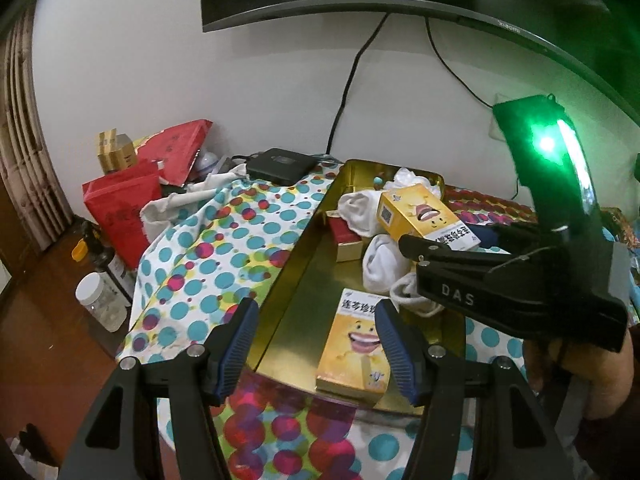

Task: Organize objects
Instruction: 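Carry the yellow medicine box over the gold tray and release it with right tool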

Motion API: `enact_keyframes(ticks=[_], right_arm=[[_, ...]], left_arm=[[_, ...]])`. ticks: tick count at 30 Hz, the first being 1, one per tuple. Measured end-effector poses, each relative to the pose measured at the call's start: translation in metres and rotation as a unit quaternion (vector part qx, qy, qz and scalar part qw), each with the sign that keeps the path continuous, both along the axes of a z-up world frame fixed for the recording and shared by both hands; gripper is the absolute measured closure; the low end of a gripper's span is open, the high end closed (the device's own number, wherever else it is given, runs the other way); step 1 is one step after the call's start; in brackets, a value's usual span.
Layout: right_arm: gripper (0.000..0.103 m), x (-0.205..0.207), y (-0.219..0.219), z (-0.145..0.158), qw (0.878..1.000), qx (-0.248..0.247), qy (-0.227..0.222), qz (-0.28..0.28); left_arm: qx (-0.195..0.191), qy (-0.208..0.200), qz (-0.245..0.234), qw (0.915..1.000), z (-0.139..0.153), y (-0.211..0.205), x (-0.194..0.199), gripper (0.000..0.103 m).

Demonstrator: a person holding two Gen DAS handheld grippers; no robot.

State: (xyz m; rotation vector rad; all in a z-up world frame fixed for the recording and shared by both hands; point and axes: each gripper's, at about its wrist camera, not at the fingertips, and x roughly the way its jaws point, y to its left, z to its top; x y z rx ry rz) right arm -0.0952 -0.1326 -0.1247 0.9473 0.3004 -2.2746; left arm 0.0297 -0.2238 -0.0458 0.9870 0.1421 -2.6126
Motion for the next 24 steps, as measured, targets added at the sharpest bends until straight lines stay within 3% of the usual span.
enact_keyframes(ticks=[24], right_arm=[[0.054,0.011,-0.021,-0.009,0.999,0.036,-0.009,-0.026]], left_arm=[[0.002,0.001,0.012,0.9999,0.021,-0.004,0.026,0.041]])
